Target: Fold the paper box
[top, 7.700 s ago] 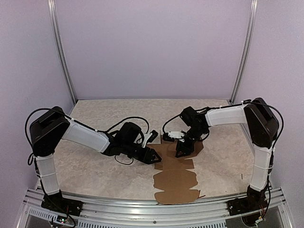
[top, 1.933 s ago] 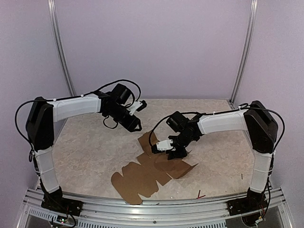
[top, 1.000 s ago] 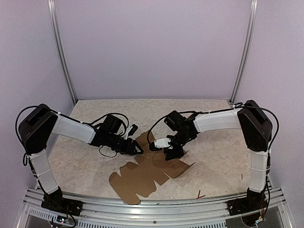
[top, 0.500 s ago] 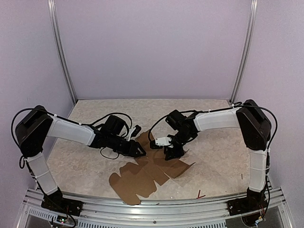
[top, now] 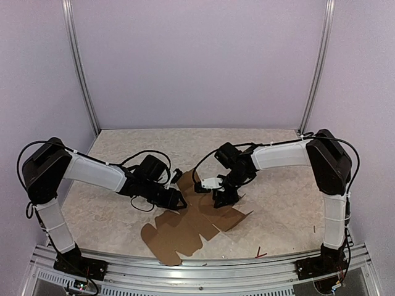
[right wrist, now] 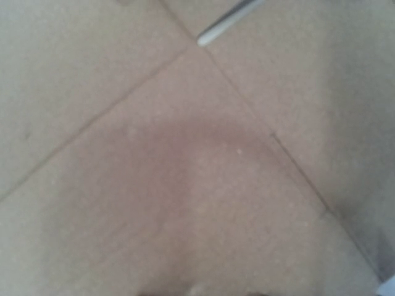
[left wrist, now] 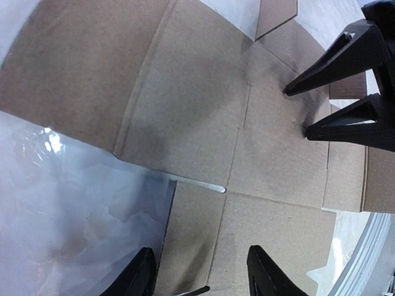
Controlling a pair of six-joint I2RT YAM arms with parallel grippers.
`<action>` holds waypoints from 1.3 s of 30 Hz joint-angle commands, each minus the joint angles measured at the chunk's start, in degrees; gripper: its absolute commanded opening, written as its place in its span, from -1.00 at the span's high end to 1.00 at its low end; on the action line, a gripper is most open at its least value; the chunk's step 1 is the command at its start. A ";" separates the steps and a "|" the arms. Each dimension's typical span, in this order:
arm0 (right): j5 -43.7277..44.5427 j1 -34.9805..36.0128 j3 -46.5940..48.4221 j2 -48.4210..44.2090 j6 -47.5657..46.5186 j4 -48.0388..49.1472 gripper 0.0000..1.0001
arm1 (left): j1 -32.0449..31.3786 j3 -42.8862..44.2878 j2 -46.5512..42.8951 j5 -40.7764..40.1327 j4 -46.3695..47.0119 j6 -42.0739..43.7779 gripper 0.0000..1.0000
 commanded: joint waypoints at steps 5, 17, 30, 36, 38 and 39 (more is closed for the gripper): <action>5.18 -0.03 -3.31 9.56 2.18 -5.82 0.25 | -2.93 0.29 -2.19 3.46 0.57 2.59 0.22; 4.43 -0.27 -3.04 10.03 2.48 -6.42 0.26 | -11.76 8.40 -0.77 -11.48 -11.94 7.35 0.35; 3.61 -0.37 -2.43 10.38 3.00 -7.14 0.27 | -17.29 10.23 1.18 -23.43 -16.42 8.53 0.50; 3.33 -0.38 -2.25 10.65 3.09 -7.46 0.27 | -18.61 8.47 -1.29 -28.15 -14.87 6.98 0.46; 3.27 -0.41 -2.28 10.64 3.09 -7.41 0.27 | -18.45 6.17 -3.11 -27.55 -12.58 6.63 0.43; 3.27 -0.41 -2.33 10.64 3.05 -7.43 0.27 | -18.13 4.87 -4.55 -25.70 -10.76 6.72 0.42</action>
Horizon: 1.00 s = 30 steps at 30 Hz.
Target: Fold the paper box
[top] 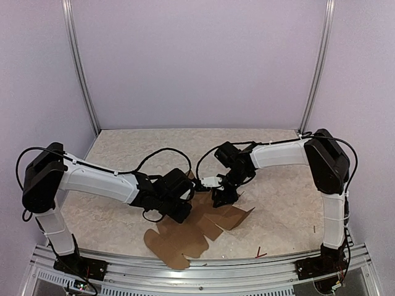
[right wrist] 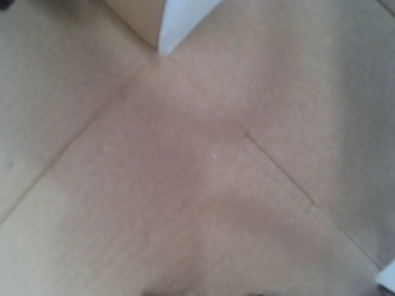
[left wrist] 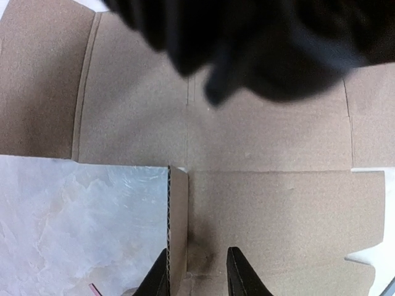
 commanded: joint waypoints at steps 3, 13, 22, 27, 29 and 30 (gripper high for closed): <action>5.32 0.21 -4.09 8.89 2.15 -5.91 0.28 | 1.00 -6.54 -6.78 9.16 9.41 0.19 0.46; 5.20 0.11 -3.89 8.97 2.22 -6.17 0.28 | 3.59 -8.89 -5.64 18.04 15.04 0.18 0.59; 4.54 -0.17 -3.67 9.23 2.37 -6.52 0.29 | 0.19 -9.70 -3.93 11.27 17.36 5.43 0.67; 4.35 -0.38 -3.54 9.57 2.45 -6.72 0.30 | -3.07 -11.83 -3.67 9.34 21.06 10.10 0.65; 4.28 -0.33 -3.44 9.72 2.46 -6.72 0.30 | -4.25 -11.88 -3.14 7.27 21.59 11.69 0.65; 4.17 -0.38 -3.42 9.80 2.57 -6.82 0.30 | -4.61 -11.72 -2.77 6.72 21.69 12.17 0.65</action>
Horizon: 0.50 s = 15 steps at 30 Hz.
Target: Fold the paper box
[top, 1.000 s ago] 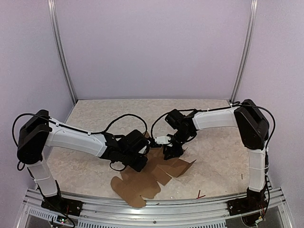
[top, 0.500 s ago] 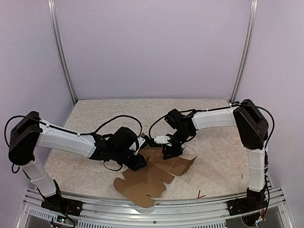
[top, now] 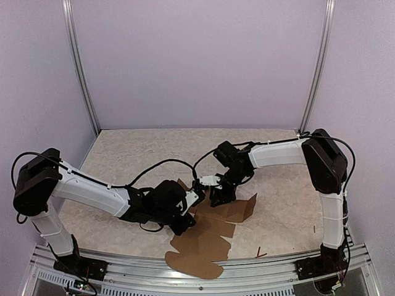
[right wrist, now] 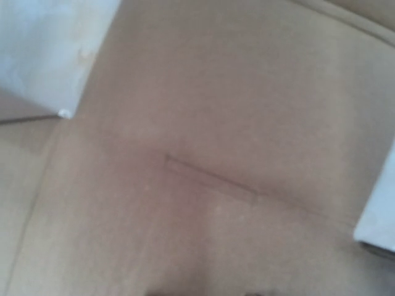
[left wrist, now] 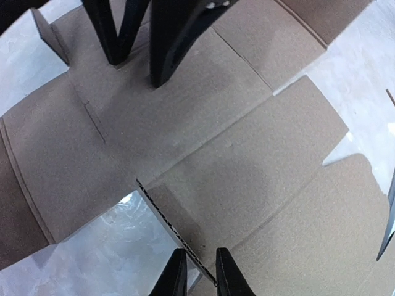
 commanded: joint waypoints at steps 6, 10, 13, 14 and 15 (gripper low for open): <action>5.80 -0.27 -4.19 9.18 1.59 -6.98 0.30 | -4.22 1.80 5.46 -5.55 3.87 5.94 0.50; 5.63 -0.35 -4.10 9.35 1.70 -7.07 0.31 | -5.41 2.66 6.55 -6.44 4.67 6.86 0.43; 5.23 -0.34 -3.97 9.61 1.71 -7.29 0.30 | -6.01 3.18 6.97 -7.81 4.99 7.58 0.39; 5.18 -0.33 -3.97 9.66 1.72 -7.37 0.31 | -6.36 3.26 6.88 -8.49 5.09 7.78 0.38; 5.07 -0.43 -3.97 9.74 1.70 -7.36 0.31 | -6.62 3.16 6.62 -9.05 5.25 8.08 0.37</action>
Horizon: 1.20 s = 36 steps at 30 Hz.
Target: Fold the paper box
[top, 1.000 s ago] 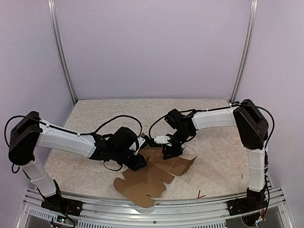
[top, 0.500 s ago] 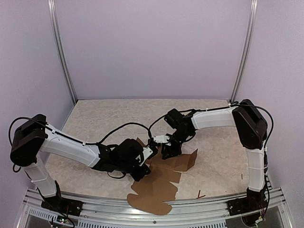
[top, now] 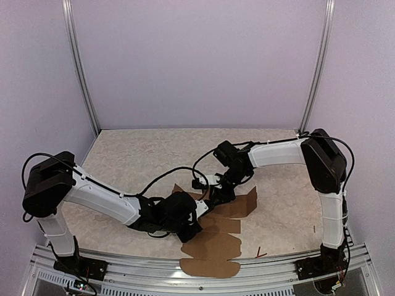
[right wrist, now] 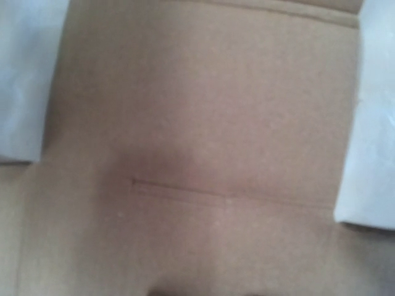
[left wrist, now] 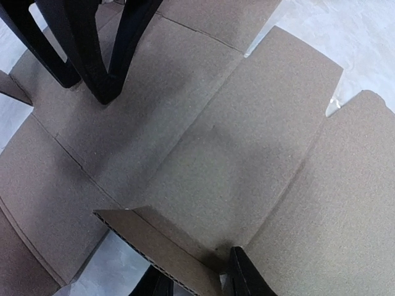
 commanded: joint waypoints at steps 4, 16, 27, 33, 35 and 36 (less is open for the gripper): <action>6.40 -0.27 -4.54 9.09 1.38 -7.51 0.31 | -1.83 1.04 -1.41 -3.16 1.24 2.31 0.32; 6.35 -0.44 -4.42 9.31 1.35 -7.66 0.31 | 0.33 -2.55 -7.63 6.56 -5.64 6.16 0.20; 5.98 -0.53 -4.43 9.61 1.27 -8.02 0.32 | 2.95 -4.23 -9.95 12.16 -8.69 12.11 0.29; 5.70 -0.64 -4.20 9.78 1.17 -8.21 0.33 | 2.77 -4.15 -9.83 8.78 -9.43 16.82 0.39; 5.61 -0.62 -4.20 9.80 1.09 -8.26 0.34 | 2.86 -4.35 -9.80 7.79 -8.48 18.56 0.48; 5.61 -0.62 -4.19 9.80 1.04 -8.37 0.35 | 2.86 -4.38 -9.73 7.33 -7.83 19.34 0.51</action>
